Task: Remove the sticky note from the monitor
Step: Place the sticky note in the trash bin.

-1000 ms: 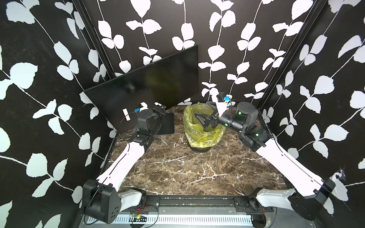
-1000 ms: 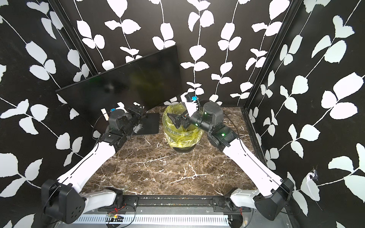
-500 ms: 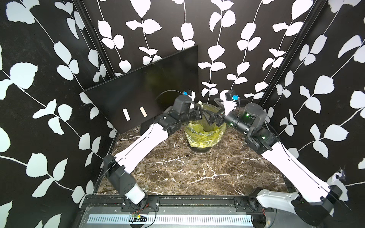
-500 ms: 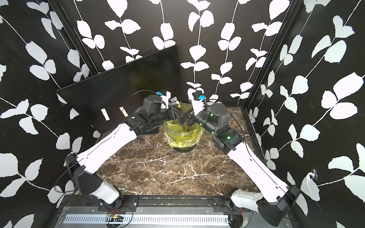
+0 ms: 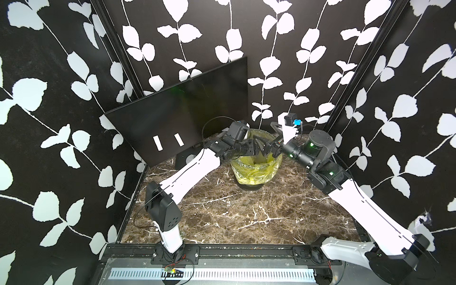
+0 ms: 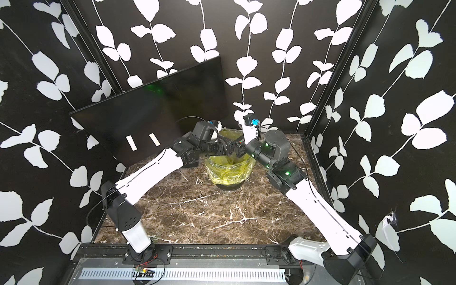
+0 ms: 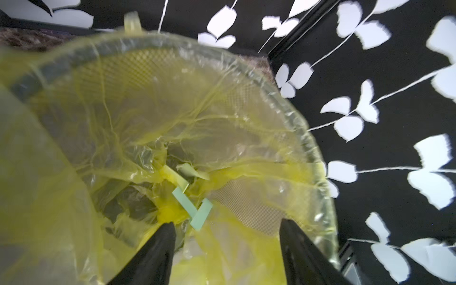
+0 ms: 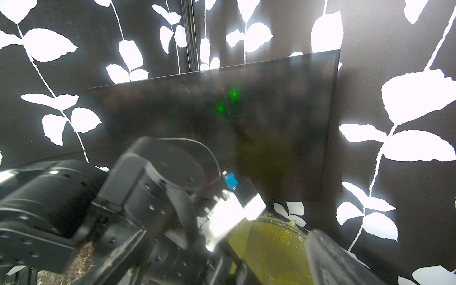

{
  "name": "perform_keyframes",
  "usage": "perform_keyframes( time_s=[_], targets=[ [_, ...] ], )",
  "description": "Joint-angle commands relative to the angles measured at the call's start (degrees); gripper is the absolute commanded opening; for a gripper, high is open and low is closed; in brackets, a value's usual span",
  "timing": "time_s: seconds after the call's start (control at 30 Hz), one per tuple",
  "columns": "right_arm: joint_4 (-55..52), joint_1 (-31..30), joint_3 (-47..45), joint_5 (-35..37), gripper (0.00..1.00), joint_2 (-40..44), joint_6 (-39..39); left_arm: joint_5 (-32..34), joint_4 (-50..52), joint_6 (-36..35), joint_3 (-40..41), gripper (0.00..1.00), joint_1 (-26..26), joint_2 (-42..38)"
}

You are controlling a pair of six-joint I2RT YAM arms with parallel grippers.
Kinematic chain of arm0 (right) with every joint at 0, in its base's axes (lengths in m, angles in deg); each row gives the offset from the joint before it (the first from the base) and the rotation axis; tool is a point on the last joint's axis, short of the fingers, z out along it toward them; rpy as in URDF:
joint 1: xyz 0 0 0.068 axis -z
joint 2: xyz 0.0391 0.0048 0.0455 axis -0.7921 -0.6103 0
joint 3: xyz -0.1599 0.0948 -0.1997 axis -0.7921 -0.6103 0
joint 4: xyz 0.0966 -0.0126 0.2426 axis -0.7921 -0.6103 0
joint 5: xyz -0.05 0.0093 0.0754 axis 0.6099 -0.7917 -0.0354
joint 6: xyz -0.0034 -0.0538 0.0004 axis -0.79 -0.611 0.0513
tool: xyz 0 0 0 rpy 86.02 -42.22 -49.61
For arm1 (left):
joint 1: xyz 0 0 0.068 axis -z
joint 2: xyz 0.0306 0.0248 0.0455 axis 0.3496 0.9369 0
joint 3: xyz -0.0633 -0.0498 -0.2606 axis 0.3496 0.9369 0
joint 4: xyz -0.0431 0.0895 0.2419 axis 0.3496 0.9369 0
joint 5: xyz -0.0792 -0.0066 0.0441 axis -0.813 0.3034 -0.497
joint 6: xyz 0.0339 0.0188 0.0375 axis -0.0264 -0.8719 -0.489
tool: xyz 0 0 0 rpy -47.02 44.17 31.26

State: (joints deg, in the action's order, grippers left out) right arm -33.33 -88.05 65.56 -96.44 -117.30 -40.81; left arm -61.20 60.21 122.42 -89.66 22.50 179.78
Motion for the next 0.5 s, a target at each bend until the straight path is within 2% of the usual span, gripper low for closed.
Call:
perform_keyframes(
  time_s=[0.0, 0.1, 0.17, 0.23, 0.33, 0.47],
  targets=[
    [3.2, 0.4, -0.3, -0.9, 1.0, 0.2, 0.5, 1.2, 0.9, -1.9, -4.5, 0.7, 0.0, -4.1],
    [3.1, 0.5, -0.2, -1.0, 1.0, 0.2, 0.6, 1.8, 3.0, -2.8, -7.7, 0.71, -0.4, -4.4],
    [2.9, 0.6, -0.2, -1.2, 1.0, 0.2, 0.6, 2.2, 3.6, -2.5, -7.0, 0.71, -1.5, -6.2],
    [3.1, 0.7, -0.4, -1.5, 1.0, 0.0, 0.8, 2.9, 4.3, -3.0, -5.1, 0.72, -2.4, -9.0],
    [3.4, 0.7, -0.4, -2.0, 1.0, -0.3, 1.3, 3.0, 6.7, -3.5, -1.9, 0.74, -7.5, -13.7],
    [3.3, 0.7, -0.1, -2.6, 1.0, -0.7, 1.5, 3.4, 6.7, -2.5, 6.7, 0.77, -12.9, -22.3]
  ],
)
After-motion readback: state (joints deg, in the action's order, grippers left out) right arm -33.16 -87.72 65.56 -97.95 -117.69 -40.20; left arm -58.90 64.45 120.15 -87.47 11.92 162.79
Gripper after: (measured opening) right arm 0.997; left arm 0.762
